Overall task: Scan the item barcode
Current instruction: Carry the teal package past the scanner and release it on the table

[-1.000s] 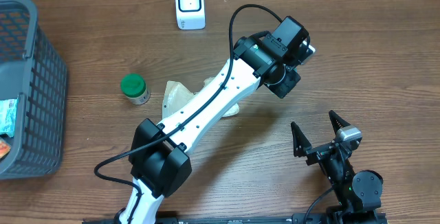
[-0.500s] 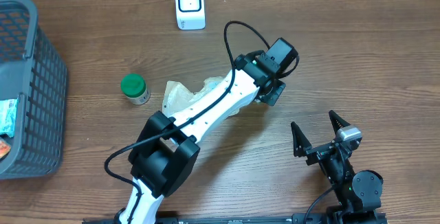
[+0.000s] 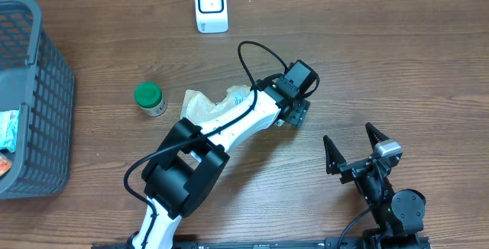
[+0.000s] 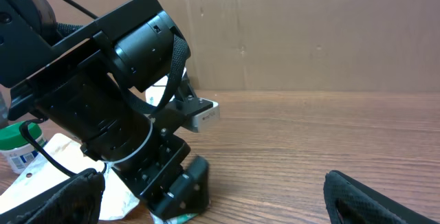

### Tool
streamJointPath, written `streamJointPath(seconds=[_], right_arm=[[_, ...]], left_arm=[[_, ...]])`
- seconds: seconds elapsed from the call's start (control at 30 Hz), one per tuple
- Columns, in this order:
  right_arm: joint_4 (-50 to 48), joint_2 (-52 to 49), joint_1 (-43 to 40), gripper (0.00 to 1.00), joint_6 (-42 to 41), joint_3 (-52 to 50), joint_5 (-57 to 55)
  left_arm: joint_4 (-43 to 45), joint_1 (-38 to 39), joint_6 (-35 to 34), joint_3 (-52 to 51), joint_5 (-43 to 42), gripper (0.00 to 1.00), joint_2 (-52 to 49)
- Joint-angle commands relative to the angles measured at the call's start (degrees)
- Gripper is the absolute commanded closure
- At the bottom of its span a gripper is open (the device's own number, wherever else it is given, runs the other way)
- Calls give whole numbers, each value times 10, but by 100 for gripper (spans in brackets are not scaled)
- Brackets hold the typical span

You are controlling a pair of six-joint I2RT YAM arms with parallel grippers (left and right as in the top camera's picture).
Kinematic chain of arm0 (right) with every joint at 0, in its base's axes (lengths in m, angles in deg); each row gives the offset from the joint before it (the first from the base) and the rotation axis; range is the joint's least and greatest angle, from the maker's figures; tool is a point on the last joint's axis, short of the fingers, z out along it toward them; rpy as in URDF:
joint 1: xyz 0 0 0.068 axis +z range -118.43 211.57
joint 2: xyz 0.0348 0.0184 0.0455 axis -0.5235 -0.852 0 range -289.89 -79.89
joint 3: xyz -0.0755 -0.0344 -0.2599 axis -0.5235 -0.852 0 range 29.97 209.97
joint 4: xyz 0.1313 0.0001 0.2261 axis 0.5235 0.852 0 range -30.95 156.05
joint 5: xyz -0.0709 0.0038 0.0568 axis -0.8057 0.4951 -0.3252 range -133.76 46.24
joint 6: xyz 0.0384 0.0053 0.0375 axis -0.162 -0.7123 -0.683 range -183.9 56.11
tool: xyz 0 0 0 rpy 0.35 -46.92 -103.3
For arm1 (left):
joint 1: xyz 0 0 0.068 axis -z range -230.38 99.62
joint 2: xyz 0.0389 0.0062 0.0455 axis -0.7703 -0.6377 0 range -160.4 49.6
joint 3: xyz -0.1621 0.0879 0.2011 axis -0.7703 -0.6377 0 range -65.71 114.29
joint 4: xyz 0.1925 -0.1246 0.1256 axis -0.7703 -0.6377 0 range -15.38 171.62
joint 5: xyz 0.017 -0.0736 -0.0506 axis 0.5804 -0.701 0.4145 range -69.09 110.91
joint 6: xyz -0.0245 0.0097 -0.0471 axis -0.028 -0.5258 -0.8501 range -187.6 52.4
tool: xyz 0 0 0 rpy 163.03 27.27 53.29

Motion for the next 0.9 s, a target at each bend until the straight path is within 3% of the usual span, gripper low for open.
streamJointPath(seconds=[0.0, 0.2, 0.4, 0.53, 0.6, 0.63, 0.77, 0.87], right_arm=[[-3, 5, -1, 0, -2, -6, 4], [-3, 5, -1, 0, -2, -6, 4], [-3, 5, -1, 0, -2, -6, 4], [-3, 5, -1, 0, -2, -6, 4], [-3, 5, -1, 0, -2, -6, 4], [-3, 5, -1, 0, -2, -6, 4], [-3, 5, -1, 0, -2, -6, 4], [-3, 5, -1, 0, -2, -6, 4]], left_arm=[[-10, -6, -9, 24, -5, 0, 14], [-105, -35, 12, 132, -6, 1, 66], [-217, -113, 46, 249, -7, 0, 140], [-328, -268, 54, 343, -6, 4, 209], [-339, -333, 52, 356, -6, 8, 229], [-340, -408, 44, 358, -7, 9, 250], [-343, -577, 2, 357, -9, 5, 262], [-343, -657, -24, 350, -11, 5, 254]])
